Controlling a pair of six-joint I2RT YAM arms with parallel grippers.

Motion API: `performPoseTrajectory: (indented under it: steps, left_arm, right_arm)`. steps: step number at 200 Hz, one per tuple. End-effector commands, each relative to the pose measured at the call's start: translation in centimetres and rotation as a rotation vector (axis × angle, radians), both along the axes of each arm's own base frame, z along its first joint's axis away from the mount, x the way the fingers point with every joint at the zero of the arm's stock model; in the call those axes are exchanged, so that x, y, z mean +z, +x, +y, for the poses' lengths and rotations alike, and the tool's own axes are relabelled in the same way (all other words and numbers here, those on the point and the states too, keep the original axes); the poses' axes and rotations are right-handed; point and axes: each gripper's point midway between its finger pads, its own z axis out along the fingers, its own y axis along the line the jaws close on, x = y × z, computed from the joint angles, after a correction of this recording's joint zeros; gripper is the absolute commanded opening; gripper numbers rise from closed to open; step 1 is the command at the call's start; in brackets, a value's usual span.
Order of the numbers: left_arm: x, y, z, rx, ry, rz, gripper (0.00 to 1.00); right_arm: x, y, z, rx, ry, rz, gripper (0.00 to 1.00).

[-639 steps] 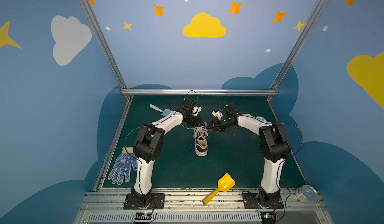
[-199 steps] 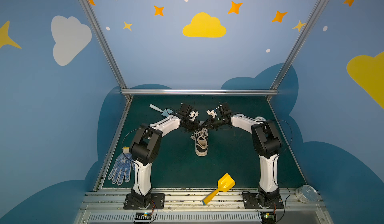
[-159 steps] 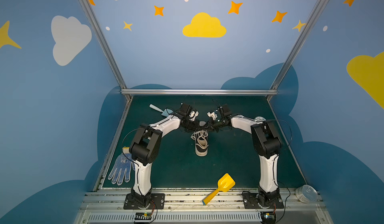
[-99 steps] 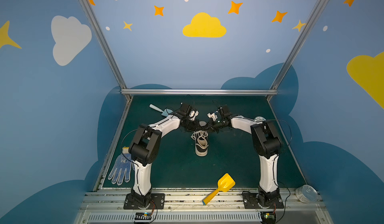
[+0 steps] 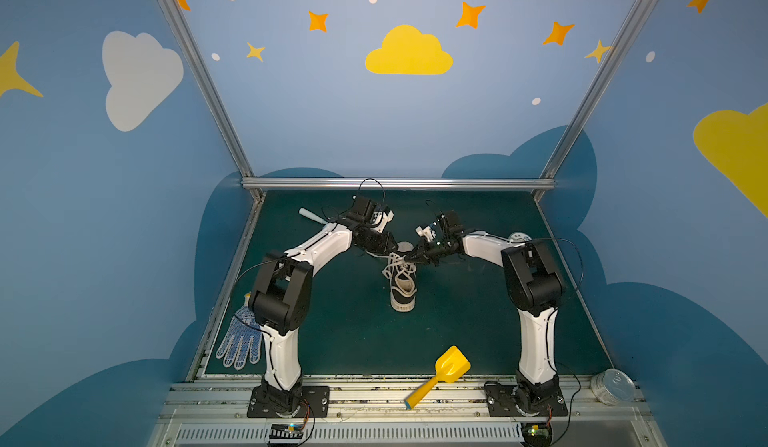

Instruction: Tie the shoes

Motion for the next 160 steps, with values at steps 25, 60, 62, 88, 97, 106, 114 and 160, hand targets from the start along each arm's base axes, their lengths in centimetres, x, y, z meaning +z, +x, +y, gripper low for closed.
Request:
performPoseTrajectory:
  steps: [25, 60, 62, 88, 97, 106, 114, 160]
  left_arm:
    - [1.6, -1.8, 0.9, -0.425, 0.16, -0.307, 0.3]
    - [0.6, -1.8, 1.2, -0.586, 0.22, -0.399, 0.25]
    - [0.6, -1.8, 1.2, -0.593, 0.218, -0.4, 0.26]
    - [0.2, -2.2, 1.1, -0.693, 0.154, -0.412, 0.26]
    - [0.1, -2.0, 1.1, -0.706, 0.133, -0.412, 0.27]
    - [-0.1, -2.0, 1.1, -0.727, 0.11, -0.406, 0.28]
    - [-0.3, -2.1, 1.1, -0.751, 0.094, -0.4, 0.28]
    - [-2.3, -2.0, 1.2, -0.864, 0.09, -0.369, 0.29]
  right_arm:
    - [-0.9, -0.5, -0.1, 0.013, -0.009, 0.027, 0.05]
    - [-0.9, -0.6, -0.1, 0.017, -0.011, 0.028, 0.05]
    - [-0.9, -0.7, -0.1, 0.019, -0.011, 0.027, 0.05]
    - [-1.0, -0.7, 0.0, 0.022, -0.009, 0.033, 0.04]
    - [-1.0, -0.6, 0.0, 0.022, -0.009, 0.032, 0.05]
    - [-0.9, -0.6, 0.0, 0.023, -0.007, 0.031, 0.05]
    - [-0.8, -0.6, 0.0, 0.023, -0.007, 0.03, 0.05]
    - [-0.8, -0.8, -0.2, 0.023, -0.008, 0.033, 0.05]
